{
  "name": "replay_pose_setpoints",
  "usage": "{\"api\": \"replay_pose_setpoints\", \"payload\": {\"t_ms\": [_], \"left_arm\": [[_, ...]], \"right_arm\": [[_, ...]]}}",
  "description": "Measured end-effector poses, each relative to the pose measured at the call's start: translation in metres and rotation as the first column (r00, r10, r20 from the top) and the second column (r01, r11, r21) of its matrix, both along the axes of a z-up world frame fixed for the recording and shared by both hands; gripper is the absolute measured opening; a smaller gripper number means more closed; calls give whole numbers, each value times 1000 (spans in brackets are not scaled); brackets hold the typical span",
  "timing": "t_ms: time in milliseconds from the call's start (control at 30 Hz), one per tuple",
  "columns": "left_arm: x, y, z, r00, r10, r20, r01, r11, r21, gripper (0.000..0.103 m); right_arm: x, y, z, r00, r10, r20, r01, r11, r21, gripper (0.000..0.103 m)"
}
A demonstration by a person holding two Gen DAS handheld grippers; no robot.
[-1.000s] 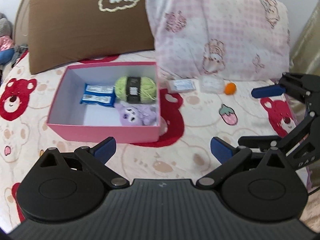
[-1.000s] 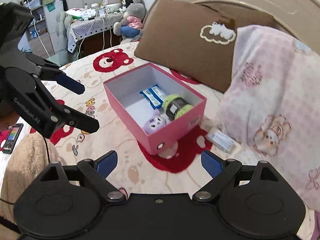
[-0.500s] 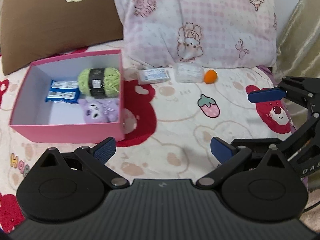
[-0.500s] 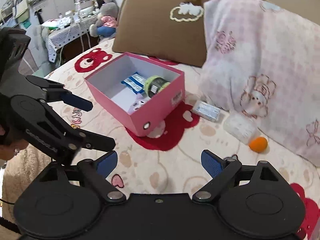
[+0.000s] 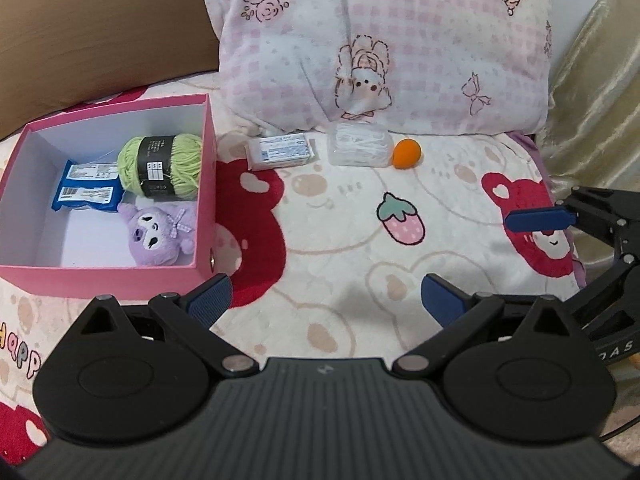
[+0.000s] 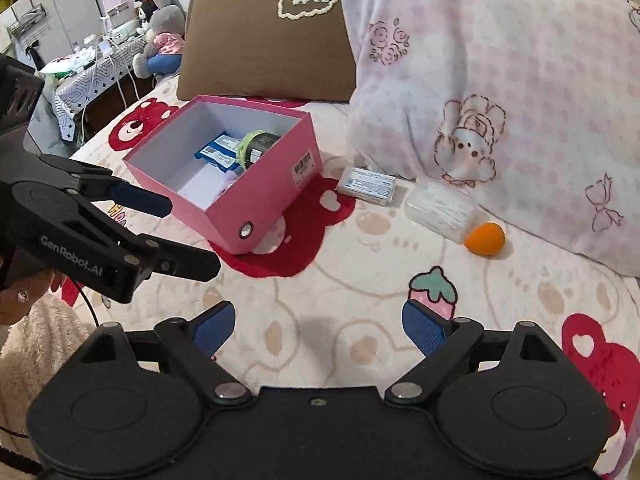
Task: Organize objects
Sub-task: 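Move the open left gripper toward the orange makeup sponge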
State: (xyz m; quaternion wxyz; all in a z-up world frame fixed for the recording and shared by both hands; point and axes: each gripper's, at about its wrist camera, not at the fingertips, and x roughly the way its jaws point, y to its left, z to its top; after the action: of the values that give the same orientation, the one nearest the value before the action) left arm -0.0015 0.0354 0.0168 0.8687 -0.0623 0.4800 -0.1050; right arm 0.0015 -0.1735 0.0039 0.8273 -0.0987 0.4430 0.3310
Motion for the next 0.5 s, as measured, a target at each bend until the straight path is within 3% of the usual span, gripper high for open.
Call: {"api": "replay_pose_setpoints", "payload": {"t_ms": [333, 500], "left_arm": [[26, -14, -5, 1000, -9, 3, 9, 999, -42, 102], [41, -23, -8, 1000, 11, 10, -10, 997, -74, 99]], "right_arm": [[8, -10, -2, 999, -48, 14, 49, 999, -7, 93], [11, -18, 1, 995, -49, 86, 46, 998, 41, 93]]}}
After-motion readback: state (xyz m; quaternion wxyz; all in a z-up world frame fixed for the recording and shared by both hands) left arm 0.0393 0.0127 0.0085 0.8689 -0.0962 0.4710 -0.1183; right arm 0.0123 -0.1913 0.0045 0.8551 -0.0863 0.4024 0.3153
